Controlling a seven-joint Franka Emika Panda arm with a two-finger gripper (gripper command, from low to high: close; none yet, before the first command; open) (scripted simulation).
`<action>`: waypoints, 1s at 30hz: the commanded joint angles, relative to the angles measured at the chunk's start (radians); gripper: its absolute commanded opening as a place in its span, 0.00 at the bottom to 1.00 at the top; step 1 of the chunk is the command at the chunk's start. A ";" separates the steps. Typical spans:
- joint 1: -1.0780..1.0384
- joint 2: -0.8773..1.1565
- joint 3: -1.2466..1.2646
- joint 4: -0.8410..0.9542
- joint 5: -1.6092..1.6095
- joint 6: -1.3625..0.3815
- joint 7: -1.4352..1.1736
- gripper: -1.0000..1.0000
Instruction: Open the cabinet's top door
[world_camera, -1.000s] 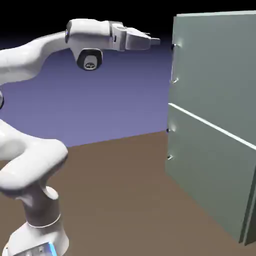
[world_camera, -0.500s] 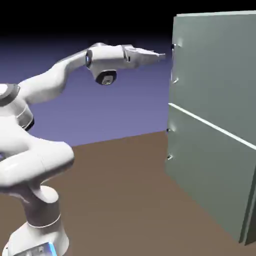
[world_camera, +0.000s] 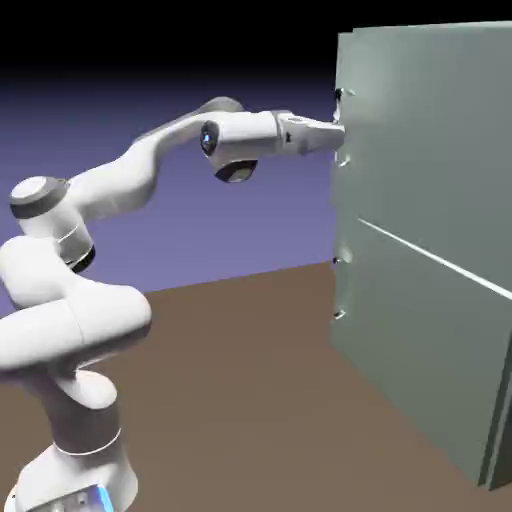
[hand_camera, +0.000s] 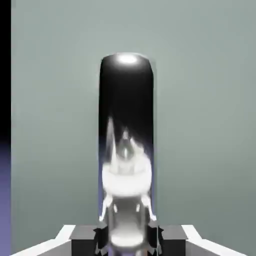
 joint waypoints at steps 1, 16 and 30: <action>0.028 -0.004 -0.016 -0.036 0.012 -0.027 -0.024 0.00; 0.427 -0.061 -0.411 -0.560 -0.099 -0.502 -0.298 0.00; 0.495 -0.037 -0.918 -0.725 -0.508 -0.875 -0.432 0.00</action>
